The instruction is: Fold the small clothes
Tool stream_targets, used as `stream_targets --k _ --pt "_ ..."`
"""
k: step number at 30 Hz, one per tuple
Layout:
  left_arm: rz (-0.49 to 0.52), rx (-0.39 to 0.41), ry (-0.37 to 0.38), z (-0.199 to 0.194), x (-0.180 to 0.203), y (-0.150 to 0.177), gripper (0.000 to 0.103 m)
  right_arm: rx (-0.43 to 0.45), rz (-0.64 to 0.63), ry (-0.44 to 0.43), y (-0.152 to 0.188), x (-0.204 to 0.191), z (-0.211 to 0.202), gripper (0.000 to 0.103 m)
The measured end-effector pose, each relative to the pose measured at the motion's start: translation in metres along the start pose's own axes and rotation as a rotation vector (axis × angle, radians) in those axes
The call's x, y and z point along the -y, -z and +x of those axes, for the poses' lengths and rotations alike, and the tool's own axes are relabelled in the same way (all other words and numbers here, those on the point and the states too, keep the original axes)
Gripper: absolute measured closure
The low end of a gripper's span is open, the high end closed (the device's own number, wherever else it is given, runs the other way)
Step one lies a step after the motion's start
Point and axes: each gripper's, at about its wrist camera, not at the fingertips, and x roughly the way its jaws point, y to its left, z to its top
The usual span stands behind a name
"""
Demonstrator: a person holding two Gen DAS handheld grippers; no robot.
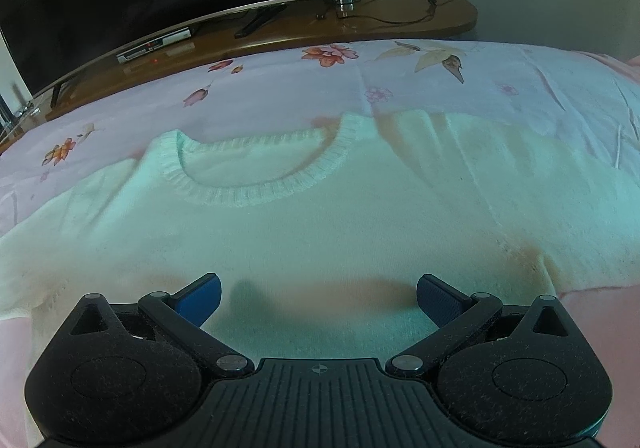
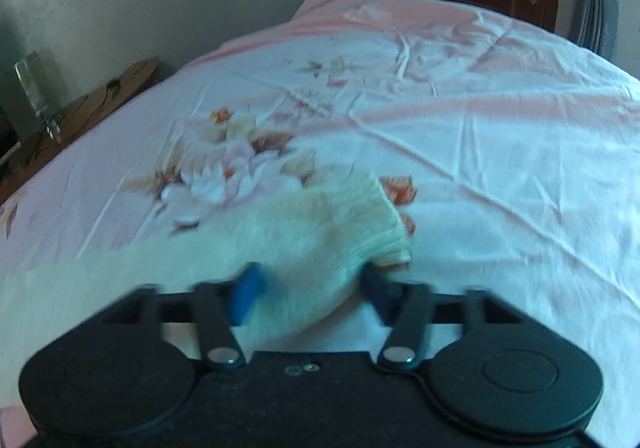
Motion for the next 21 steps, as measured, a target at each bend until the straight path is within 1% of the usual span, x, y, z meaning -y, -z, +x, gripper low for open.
stream_targets --k 1,4,6,8,9,11,14,18,21 --pt "-0.004 0.001 0.003 0.0 -0.002 0.0 0.0 -0.003 0.015 -0.016 -0.002 0.002 0.001 0.086" --pt "-0.015 0.008 0.015 -0.001 -0.009 0.0 0.0 0.017 -0.005 -0.04 -0.004 -0.004 -0.002 0.094" --pt "-0.021 0.013 0.022 -0.003 -0.015 0.0 0.0 0.05 -0.035 -0.078 -0.004 -0.016 -0.011 0.094" --pt "-0.026 0.018 0.025 -0.006 -0.024 -0.001 0.0 0.076 -0.09 -0.118 -0.002 -0.037 -0.021 0.095" --pt "-0.028 0.024 0.02 -0.008 -0.028 -0.001 0.0 0.086 -0.12 -0.153 -0.001 -0.05 -0.027 0.095" --pt "-0.047 0.032 0.01 -0.014 -0.045 -0.002 0.0 0.099 -0.19 -0.221 0.005 -0.083 -0.039 0.095" --pt "-0.101 0.035 -0.011 -0.021 -0.078 -0.003 0.0 0.1 -0.271 -0.358 0.02 -0.141 -0.058 0.095" --pt "-0.155 0.052 -0.064 -0.033 -0.129 0.001 0.0 0.047 -0.359 -0.554 0.056 -0.23 -0.079 0.095" --pt "-0.215 0.042 -0.068 -0.036 -0.168 0.008 0.0 -0.014 -0.431 -0.663 0.096 -0.292 -0.089 0.095"
